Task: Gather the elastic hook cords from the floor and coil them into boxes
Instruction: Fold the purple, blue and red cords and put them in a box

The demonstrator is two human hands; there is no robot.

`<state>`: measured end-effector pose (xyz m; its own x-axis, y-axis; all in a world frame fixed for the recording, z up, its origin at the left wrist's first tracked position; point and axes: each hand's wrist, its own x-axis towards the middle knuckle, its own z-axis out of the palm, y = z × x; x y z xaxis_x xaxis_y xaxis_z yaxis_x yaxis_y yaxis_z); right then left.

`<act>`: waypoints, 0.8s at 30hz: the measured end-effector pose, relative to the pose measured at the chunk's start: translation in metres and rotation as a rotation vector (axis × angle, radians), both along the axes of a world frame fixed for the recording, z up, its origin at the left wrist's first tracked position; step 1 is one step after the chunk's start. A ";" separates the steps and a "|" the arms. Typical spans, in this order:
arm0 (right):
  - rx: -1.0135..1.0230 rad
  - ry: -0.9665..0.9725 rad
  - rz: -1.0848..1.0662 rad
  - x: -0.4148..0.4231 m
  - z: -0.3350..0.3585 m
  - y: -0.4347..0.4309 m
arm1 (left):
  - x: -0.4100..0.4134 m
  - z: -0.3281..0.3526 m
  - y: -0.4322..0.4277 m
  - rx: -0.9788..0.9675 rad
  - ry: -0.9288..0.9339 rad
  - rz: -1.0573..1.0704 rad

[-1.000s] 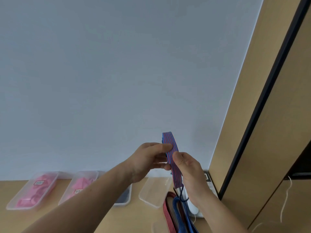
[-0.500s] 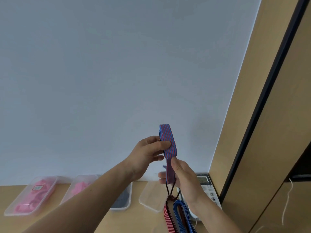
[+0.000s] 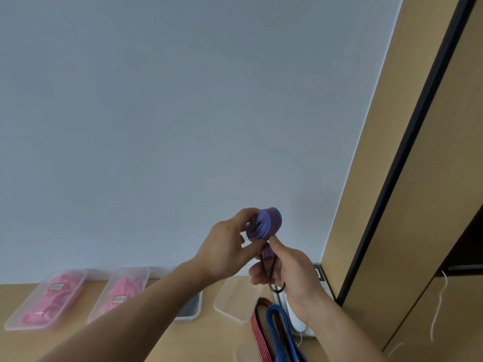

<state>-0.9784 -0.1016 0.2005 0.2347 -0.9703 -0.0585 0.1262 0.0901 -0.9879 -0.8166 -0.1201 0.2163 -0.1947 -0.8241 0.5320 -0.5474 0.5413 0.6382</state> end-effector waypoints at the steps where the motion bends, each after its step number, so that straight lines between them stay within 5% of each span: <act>1: 0.004 -0.004 0.017 -0.001 0.001 0.001 | 0.001 -0.002 0.000 -0.078 -0.078 0.027; 15: 0.164 -0.255 0.083 -0.009 0.000 -0.009 | 0.008 -0.020 -0.015 -0.510 -0.400 -0.087; 17: 0.179 -0.279 0.012 -0.008 -0.003 -0.013 | 0.010 -0.024 -0.013 -0.393 -0.320 -0.128; 19: 0.159 -0.215 -0.061 -0.006 -0.007 -0.018 | 0.013 -0.025 -0.007 -0.074 -0.083 -0.176; 22: 0.000 0.052 -0.143 0.002 -0.012 -0.022 | 0.016 -0.018 -0.005 0.416 0.387 -0.144; 24: -0.139 0.234 -0.140 0.010 -0.014 -0.023 | 0.019 -0.017 -0.008 0.612 0.505 -0.071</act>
<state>-0.9685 -0.1243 0.1869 0.0942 -0.9947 0.0409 -0.1045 -0.0507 -0.9932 -0.7972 -0.1281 0.1997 -0.1135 -0.9932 0.0264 -0.0900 0.0367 0.9953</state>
